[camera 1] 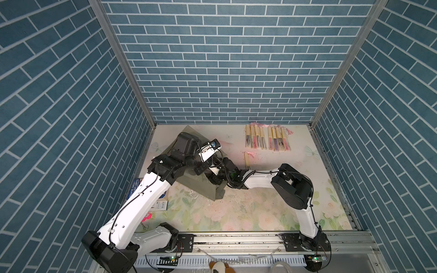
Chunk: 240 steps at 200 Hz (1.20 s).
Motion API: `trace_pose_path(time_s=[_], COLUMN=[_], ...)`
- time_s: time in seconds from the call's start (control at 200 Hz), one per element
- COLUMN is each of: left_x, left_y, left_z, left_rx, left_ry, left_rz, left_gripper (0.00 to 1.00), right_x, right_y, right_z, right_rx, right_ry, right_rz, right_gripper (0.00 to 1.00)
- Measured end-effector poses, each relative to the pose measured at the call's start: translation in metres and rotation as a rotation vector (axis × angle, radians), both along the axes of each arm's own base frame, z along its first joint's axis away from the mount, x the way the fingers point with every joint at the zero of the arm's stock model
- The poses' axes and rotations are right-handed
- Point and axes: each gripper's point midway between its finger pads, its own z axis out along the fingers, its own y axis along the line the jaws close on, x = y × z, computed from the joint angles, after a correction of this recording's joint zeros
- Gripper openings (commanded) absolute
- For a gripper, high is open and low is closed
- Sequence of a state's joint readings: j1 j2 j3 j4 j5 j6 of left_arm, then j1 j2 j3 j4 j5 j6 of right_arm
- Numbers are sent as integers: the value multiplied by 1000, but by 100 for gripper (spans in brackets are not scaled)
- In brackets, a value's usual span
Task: Take out the folding fans from the tote bags
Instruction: Move the folding fan to the canvas bag.
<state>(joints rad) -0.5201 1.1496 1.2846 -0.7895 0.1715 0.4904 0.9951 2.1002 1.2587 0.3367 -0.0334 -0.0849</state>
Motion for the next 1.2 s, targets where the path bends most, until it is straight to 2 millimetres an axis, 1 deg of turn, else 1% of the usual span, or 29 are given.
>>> trace_pose_path(time_s=[0.15, 0.23, 0.31, 0.36, 0.39, 0.595, 0.67, 0.75, 0.805, 0.88, 0.945, 1.045, 1.2], left_x=[4, 4, 4, 4, 4, 5, 5, 5, 4, 3, 3, 3, 1], left_y=[3, 2, 2, 2, 2, 2, 1, -2, -3, -6, -6, -7, -8], left_z=[-4, -4, -3, -3, -3, -2, -1, 3, 5, 8, 9, 9, 8], left_rx=[16, 14, 13, 12, 11, 9, 4, -8, -17, -26, -29, -29, -29], left_ry=[3, 4, 4, 3, 2, -4, -8, -18, -25, -32, -35, -35, -31], left_rz=[17, 16, 15, 14, 14, 15, 12, 3, -3, -13, -16, -20, -27], left_gripper=[0, 0, 0, 0, 0, 0, 0, 0, 0, 0, 0, 0, 0], right_x=[7, 12, 14, 15, 15, 11, 2, -15, -28, -45, -55, -66, -77], right_y=[6, 14, 18, 22, 23, 24, 17, 4, -4, -12, -20, -33, -55], right_z=[-11, -19, -31, -30, -30, -31, -31, -29, -28, -26, -24, -22, -18], right_rx=[-39, -53, -63, -54, -49, -24, -19, -32, -42, -57, -70, -86, -91], right_ry=[52, 80, 110, 124, 131, 181, 198, 227, 243, 262, 274, 290, 320], right_rz=[2, 15, 22, 29, 32, 17, 10, 0, -1, -5, -14, -37, -80], right_gripper=[75, 70, 62, 53, 49, 32, 25, 17, 13, 11, 9, 7, 6])
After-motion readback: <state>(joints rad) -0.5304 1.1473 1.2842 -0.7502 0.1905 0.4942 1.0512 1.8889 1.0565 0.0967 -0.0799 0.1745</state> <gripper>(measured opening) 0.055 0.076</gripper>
